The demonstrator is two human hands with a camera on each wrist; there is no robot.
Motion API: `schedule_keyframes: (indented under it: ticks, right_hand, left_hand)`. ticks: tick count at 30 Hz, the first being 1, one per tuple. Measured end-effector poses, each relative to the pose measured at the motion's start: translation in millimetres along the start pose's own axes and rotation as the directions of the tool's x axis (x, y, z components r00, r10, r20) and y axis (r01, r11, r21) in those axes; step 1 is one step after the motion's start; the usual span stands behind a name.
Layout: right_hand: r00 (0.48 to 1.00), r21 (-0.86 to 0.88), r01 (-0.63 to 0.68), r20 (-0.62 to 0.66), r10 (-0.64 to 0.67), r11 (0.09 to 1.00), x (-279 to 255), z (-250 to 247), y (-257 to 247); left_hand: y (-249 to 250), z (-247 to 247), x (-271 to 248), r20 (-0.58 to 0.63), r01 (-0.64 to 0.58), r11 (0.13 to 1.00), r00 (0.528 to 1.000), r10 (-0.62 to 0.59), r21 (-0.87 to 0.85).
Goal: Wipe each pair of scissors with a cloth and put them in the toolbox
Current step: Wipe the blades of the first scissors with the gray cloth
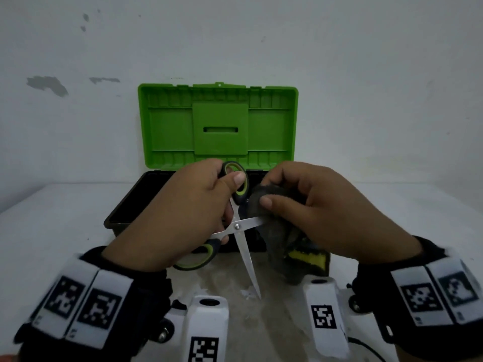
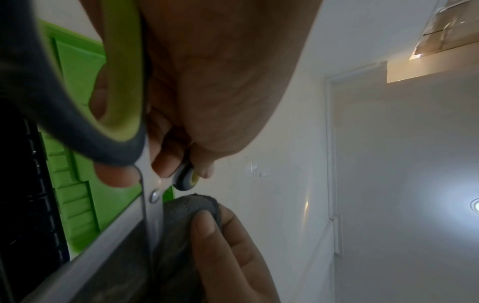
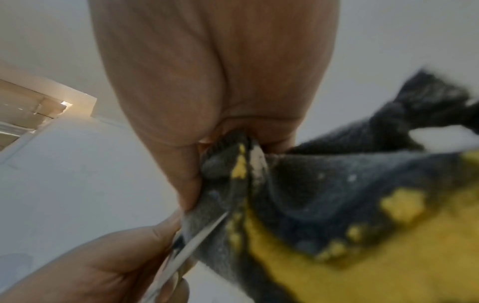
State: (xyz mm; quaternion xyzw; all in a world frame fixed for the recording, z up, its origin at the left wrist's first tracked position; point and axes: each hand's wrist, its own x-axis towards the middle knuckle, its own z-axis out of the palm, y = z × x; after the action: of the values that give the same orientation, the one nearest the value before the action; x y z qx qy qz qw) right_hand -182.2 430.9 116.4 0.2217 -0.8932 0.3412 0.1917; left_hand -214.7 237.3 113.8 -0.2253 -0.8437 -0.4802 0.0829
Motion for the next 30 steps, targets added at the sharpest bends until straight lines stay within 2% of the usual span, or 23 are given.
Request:
schedule_keyframes:
  ticks: [4, 6, 9, 13, 19, 23, 30]
  right_hand:
    - [0.988, 0.061, 0.028, 0.151, -0.037, 0.998, -4, -6, -11]
    - [0.982, 0.102, 0.036, 0.182, -0.055, 0.994, -5, -8, -12]
    - [0.985, 0.090, 0.023, 0.167, -0.038, 0.996, -5, -8, -12]
    - [0.982, 0.172, -0.090, 0.178, 0.059, 0.981, -4, -2, -13]
    - [0.994, 0.117, -0.091, 0.077, 0.083, 0.989, -2, 6, -14]
    - [0.985, 0.160, -0.074, 0.163, 0.048, 0.984, -4, 1, -12]
    - [0.963, 0.277, -0.184, 0.243, 0.116, 0.943, -5, -6, -12]
  left_hand:
    - [-1, -3, 1, 0.002, -0.005, 1.000, 1.000, 0.005, 0.028]
    - [-1, -4, 0, 0.023, -0.019, 0.998, 1.000, 0.018, 0.061]
    - [2, -5, -2, 0.047, -0.058, 0.994, 0.997, 0.054, 0.088]
    - [9, -5, -4, 0.056, -0.108, 0.991, 0.993, 0.104, 0.073]
    - [10, -8, -5, 0.024, -0.175, 0.977, 0.985, 0.173, 0.118]
    - [8, -9, -4, 0.001, -0.184, 0.977, 0.983, 0.185, 0.106]
    - [11, -6, -6, -0.015, -0.197, 0.977, 0.980, 0.199, 0.083]
